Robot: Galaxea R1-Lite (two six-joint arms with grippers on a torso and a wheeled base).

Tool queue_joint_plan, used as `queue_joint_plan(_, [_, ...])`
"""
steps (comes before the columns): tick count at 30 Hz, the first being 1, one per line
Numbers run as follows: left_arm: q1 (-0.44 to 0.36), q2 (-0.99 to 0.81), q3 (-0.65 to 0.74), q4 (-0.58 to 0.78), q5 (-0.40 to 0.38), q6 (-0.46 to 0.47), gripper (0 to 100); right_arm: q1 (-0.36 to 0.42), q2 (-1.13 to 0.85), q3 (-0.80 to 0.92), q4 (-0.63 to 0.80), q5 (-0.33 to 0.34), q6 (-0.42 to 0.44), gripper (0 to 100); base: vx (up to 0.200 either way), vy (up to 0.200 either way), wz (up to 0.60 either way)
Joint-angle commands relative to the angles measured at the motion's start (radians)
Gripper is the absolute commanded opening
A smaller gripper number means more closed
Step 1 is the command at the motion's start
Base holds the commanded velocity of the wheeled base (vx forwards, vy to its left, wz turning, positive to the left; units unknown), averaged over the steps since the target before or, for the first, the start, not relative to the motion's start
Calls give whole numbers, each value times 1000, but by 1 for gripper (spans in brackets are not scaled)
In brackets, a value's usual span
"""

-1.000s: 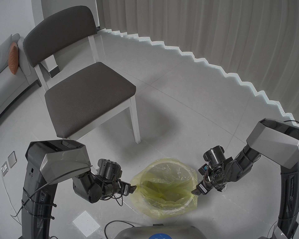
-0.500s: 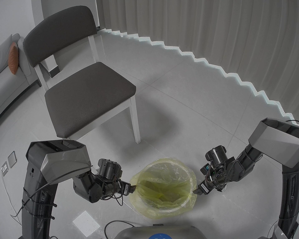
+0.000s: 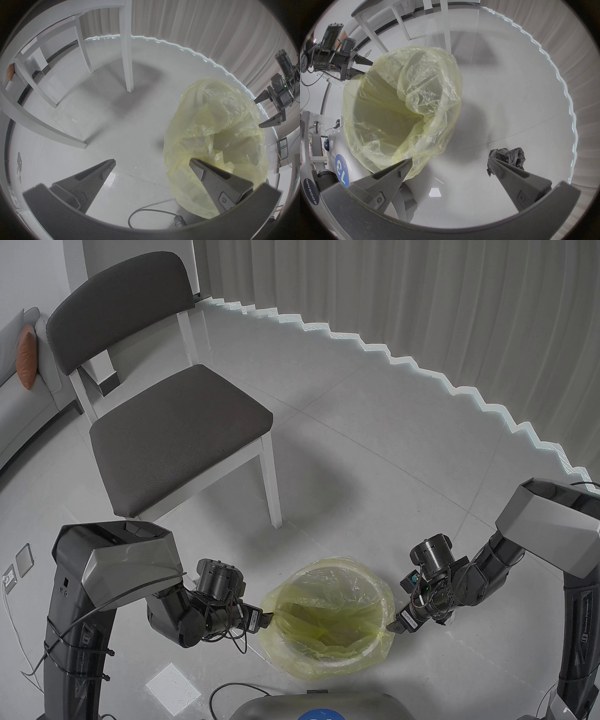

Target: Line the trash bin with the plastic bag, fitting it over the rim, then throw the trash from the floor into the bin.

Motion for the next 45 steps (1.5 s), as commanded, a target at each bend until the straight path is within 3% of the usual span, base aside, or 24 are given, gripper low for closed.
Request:
queue_joint_plan(1, [1,1,-2,0,0,0,100,-14,38,-10,-2,0,-2,100,0,0,0])
queue_joint_plan(13, [12,22,-80,27,-2,3,100,-33,140,-144,23,0,-11,100,0,0,0])
queue_joint_plan(19, [21,22,-176,214,-3,6,100,-46,166,-240,142,2,-8,100,0,0,0])
queue_joint_plan(25, [34,36,-246,257,-19,7,100,-53,173,-269,147,2,-10,100,0,0,0])
queue_joint_plan(31, [35,51,-351,412,-25,1,100,-52,169,-266,164,2,-7,100,0,0,0])
queue_joint_plan(37, [37,39,-321,398,-19,-3,100,-79,113,-217,172,2,-8,100,0,0,0])
queue_joint_plan(45, [58,-53,-169,248,-23,0,100,-121,15,-197,172,12,-7,100,0,0,0])
